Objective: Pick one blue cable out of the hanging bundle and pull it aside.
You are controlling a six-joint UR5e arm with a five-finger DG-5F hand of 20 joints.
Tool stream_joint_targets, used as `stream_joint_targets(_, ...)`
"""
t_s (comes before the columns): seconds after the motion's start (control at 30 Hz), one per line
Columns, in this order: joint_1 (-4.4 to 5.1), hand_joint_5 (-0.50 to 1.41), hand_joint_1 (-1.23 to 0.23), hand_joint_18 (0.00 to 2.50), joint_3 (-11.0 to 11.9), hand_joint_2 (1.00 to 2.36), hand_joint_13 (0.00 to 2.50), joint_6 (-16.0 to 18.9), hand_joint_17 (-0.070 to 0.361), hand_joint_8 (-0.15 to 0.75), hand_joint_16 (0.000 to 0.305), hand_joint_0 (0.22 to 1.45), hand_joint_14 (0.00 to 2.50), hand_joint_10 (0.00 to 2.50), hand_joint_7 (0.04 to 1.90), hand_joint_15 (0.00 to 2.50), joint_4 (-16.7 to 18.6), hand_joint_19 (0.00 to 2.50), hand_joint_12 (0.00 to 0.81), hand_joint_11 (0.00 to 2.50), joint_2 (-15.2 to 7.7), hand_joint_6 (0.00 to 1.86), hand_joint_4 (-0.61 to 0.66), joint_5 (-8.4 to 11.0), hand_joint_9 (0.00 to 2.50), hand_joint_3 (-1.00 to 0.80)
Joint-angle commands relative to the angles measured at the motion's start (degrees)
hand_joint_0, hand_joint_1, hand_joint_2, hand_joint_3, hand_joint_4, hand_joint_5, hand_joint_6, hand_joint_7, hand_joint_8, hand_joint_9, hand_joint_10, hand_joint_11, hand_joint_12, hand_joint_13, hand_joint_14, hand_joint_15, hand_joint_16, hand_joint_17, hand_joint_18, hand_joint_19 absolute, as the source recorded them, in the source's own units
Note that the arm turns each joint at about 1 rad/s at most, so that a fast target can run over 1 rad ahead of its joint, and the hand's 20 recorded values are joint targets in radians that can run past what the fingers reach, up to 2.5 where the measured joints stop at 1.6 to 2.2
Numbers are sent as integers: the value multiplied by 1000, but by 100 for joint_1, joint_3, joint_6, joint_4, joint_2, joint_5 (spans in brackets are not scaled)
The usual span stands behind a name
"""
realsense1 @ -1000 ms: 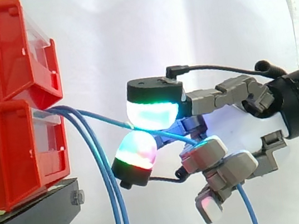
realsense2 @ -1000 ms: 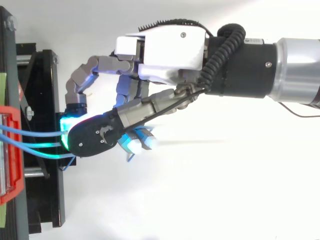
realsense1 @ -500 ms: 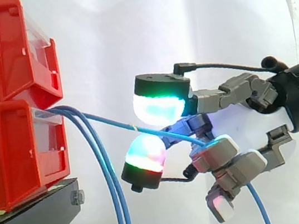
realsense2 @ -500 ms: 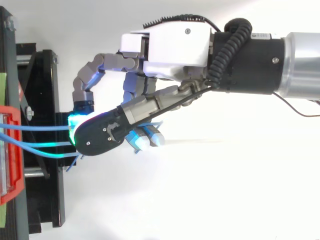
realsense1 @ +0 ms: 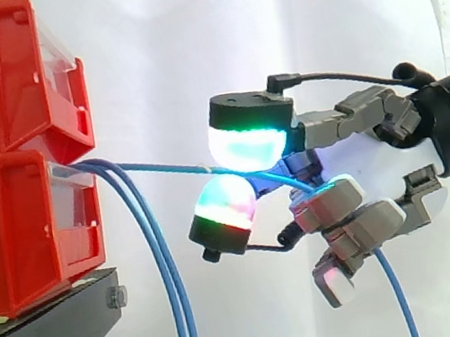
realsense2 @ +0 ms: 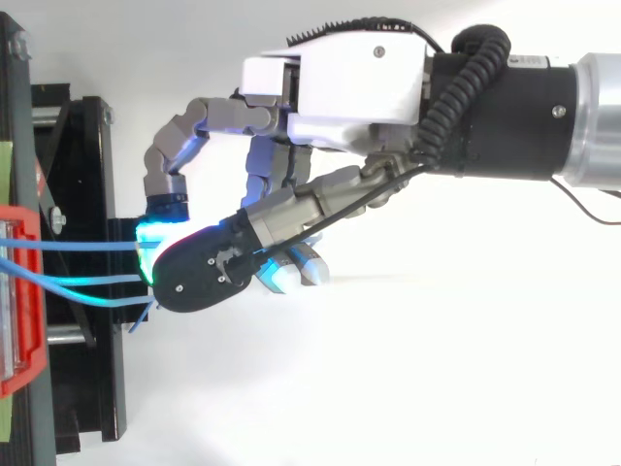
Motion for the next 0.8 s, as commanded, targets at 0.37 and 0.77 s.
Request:
stream_joint_targets(0.37, 0, -38, -783, 1082, 0, 1014, 1509, -15, 128, 259, 57, 580, 28, 26, 1054, 913, -94, 527, 323, 932, 21, 917, -138, 9, 1587, -54)
stream_joint_targets(0.77, -17, -75, -547, 964, 0, 1004, 1427, -111, 113, 238, 50, 502, 30, 29, 1005, 933, -217, 598, 296, 923, 48, 887, -26, 18, 1476, -446)
